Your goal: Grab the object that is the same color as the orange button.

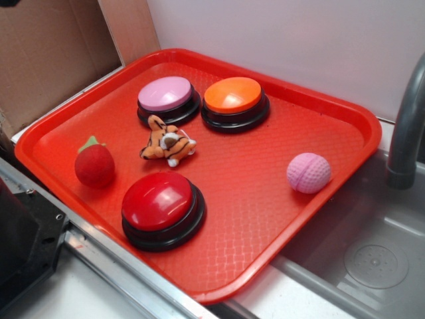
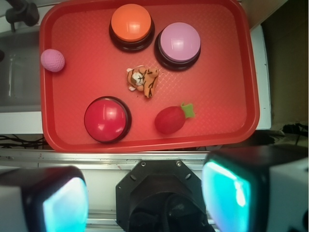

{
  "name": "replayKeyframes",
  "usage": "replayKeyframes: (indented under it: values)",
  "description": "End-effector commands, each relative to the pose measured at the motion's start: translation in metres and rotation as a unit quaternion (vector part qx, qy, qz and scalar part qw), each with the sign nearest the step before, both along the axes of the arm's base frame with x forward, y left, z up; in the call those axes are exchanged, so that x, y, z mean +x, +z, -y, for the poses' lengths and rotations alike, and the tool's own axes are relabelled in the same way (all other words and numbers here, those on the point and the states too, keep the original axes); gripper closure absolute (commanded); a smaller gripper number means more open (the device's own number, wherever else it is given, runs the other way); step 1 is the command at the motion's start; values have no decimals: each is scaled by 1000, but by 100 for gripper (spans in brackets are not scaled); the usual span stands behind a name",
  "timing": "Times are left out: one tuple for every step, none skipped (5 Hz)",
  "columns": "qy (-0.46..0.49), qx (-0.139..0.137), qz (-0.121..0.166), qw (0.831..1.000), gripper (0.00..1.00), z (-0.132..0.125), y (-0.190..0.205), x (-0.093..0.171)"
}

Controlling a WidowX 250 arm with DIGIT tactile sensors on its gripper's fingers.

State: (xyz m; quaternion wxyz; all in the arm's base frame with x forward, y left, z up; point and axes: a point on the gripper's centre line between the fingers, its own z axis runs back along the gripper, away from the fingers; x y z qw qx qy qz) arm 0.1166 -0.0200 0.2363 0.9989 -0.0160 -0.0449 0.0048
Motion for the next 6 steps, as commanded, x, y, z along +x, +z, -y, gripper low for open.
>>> replayKeyframes:
  values:
    - [0,0,0,1000,0,0,0,0]
    - [47,-15,28,998,0,-4,-21,22]
    - [93,-20,31,995,0,-7,-43,42]
    - [133,-34,36,990,0,-7,-83,73]
    - [164,-17,53,985,0,-6,-128,98]
    - [172,-2,59,983,0,-1,-159,111]
